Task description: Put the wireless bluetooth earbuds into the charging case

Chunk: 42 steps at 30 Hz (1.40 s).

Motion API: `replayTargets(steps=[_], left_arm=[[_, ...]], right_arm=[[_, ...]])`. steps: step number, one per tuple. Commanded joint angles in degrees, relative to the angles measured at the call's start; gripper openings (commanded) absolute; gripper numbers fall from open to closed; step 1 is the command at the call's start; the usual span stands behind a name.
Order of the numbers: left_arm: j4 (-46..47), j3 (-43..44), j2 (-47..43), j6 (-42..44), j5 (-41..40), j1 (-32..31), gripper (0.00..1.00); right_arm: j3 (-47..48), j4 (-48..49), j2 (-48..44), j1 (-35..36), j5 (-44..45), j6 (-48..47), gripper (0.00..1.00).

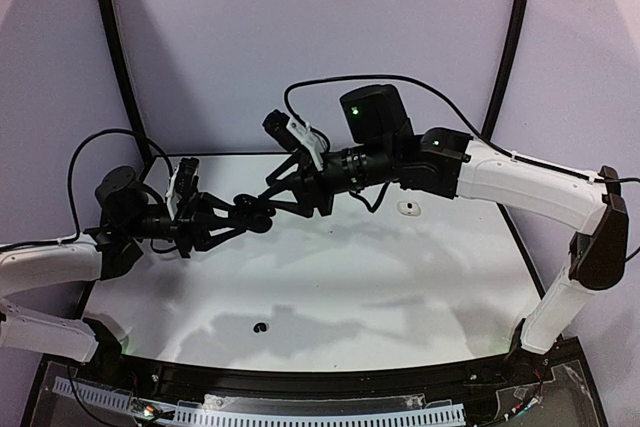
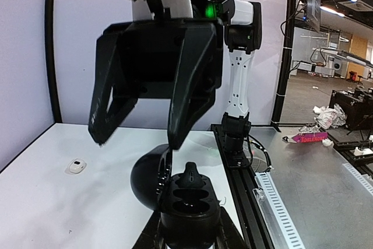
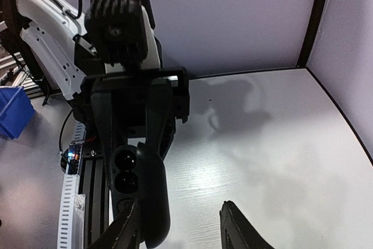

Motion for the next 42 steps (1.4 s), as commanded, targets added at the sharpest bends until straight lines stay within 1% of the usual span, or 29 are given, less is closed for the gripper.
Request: replayTargets(steps=[1, 5, 12, 15, 17, 22, 24, 26, 27, 34, 37, 39, 42], left_arm=[[0.4, -0.9, -0.2, -1.8, -2.2, -0.4, 0.01], [0.0, -0.9, 0.0, -2.5, -1.8, -0.4, 0.01], [0.2, -0.9, -0.1, -4.0, -2.7, -0.4, 0.01], [0.4, -0.9, 0.0, -4.4, -2.7, -0.4, 0.01], [0.5, -0.9, 0.0, -4.1, -2.6, -0.4, 0.01], [0.3, -0.7, -0.2, -2.0, -2.2, -0.4, 0.01], [0.2, -0.6, -0.4, -1.5, -1.8, -0.4, 0.01], [0.2, -0.6, -0.4, -1.4, -1.4, -0.4, 0.01], [0.2, -0.6, -0.4, -1.4, -1.4, -0.4, 0.01], [0.4, -0.7, -0.3, -1.3, -1.7, -0.4, 0.01], [0.5, -0.6, -0.2, -1.3, -1.5, -0.4, 0.01], [0.6, -0.5, -0.2, -1.2, -1.4, -0.4, 0.01], [0.7, -0.4, -0.2, -1.1, -1.4, -0.4, 0.01]], right_arm=[[0.1, 4.2, -0.6, -1.0, -4.0, 0.9, 0.46], [0.2, 4.8, -0.7, -1.0, -5.7, 1.0, 0.47], [1.1, 3.6, -1.0, -1.0, -4.9, 0.8, 0.48], [0.8, 3.9, -1.3, -1.0, -3.8, 0.8, 0.52], [1.1, 3.5, -0.7, -0.8, -2.3, 0.7, 0.56], [4.8, -0.1, 3.2, 0.5, -0.8, -1.0, 0.58], [5.6, -0.4, 4.0, 0.5, -0.5, -1.2, 0.55], [5.5, 0.2, 4.1, 0.5, -1.0, -1.7, 0.47], [5.6, 0.1, 4.2, 0.5, -1.3, -1.9, 0.46], [5.6, -0.2, 4.9, 0.5, -4.2, -2.3, 0.48], [6.6, -1.3, 5.9, 0.5, -4.2, -2.4, 0.45], [7.8, -3.1, 7.0, 0.6, -4.6, -2.7, 0.4], [8.5, -3.8, 7.6, 0.6, -5.0, -3.1, 0.37]])
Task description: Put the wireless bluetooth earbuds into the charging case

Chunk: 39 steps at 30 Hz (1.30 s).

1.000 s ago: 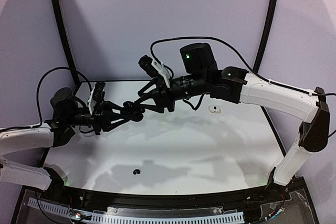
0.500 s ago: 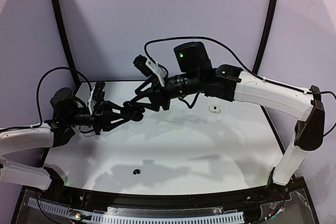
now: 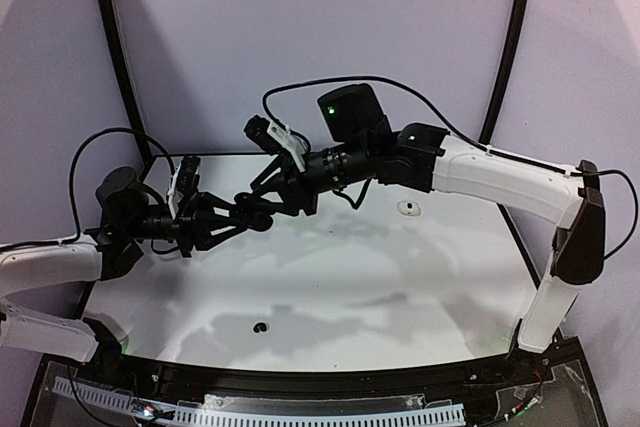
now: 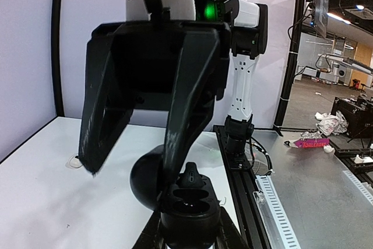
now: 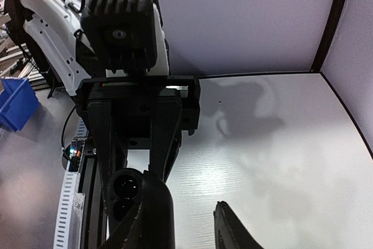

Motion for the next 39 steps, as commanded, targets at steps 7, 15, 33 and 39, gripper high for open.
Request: replayTargets(steps=[7, 15, 33, 39], left_arm=[[1.0, -0.2, -0.4, 1.2, 0.8, -0.3, 0.01], [-1.9, 0.0, 0.1, 4.2, -1.0, -0.2, 0.27], [-6.3, 2.8, 0.3, 4.1, -0.9, -0.2, 0.47], [-9.2, 4.1, 0.0, 10.4, 1.3, -0.2, 0.47]], right_arm=[[1.9, -2.3, 1.0, 0.3, -1.8, -0.8, 0.09], [2.7, -2.6, -0.8, 0.4, -0.6, -1.9, 0.01], [7.0, -7.5, -0.1, 6.3, 18.2, -11.5, 0.01], [7.8, -7.5, 0.1, 8.6, 24.4, -15.3, 0.01]])
